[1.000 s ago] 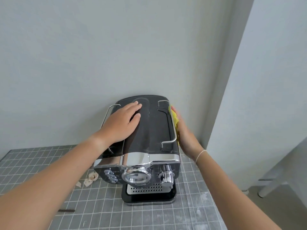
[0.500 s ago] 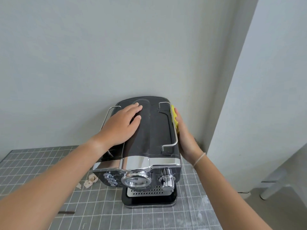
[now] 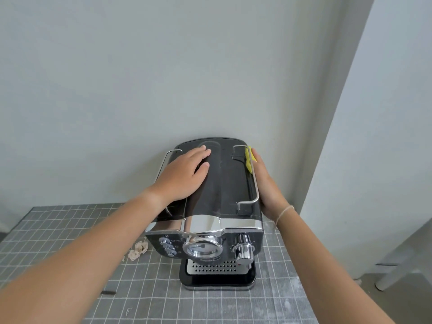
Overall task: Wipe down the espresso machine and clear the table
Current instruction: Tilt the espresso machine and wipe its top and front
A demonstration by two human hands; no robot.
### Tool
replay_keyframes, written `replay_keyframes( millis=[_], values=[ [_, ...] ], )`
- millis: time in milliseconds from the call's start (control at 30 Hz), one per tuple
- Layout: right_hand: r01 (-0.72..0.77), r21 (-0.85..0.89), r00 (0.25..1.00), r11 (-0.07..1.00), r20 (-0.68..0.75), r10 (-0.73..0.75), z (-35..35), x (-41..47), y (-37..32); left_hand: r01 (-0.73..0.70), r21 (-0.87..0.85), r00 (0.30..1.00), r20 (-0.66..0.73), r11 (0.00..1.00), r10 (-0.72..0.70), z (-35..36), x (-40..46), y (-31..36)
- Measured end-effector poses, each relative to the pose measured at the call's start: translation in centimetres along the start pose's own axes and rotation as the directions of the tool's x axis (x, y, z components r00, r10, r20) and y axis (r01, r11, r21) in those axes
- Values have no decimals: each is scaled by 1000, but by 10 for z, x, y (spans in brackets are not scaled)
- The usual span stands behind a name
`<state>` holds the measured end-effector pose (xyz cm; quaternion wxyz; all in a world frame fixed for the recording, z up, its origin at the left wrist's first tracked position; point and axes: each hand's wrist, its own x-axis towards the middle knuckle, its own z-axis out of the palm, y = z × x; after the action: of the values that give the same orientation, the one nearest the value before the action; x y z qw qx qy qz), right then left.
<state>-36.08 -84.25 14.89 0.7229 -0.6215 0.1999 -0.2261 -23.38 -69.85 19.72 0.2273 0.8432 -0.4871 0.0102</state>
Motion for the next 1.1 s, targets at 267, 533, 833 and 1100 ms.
replay_keyframes(
  millis=[267, 533, 833, 1100],
  values=[
    [80, -123, 990, 989, -105, -93, 15, -115, 9, 7, -2, 1000, 20, 1000, -7, 0, 1, 1],
    [275, -329, 819, 904, -412, -399, 78, -161, 26, 2, -173, 1000, -15, 985, -4, -18, 0, -7],
    [78, -889, 917, 451, -113, -382, 153, -124, -20, 94, -431, 995, 72, 897, -70, -45, -13, -75],
    [-202, -780, 942, 592, -320, -100, 134, -49, -52, 160, -687, 985, 158, 708, -70, -23, -9, -95]
  ],
)
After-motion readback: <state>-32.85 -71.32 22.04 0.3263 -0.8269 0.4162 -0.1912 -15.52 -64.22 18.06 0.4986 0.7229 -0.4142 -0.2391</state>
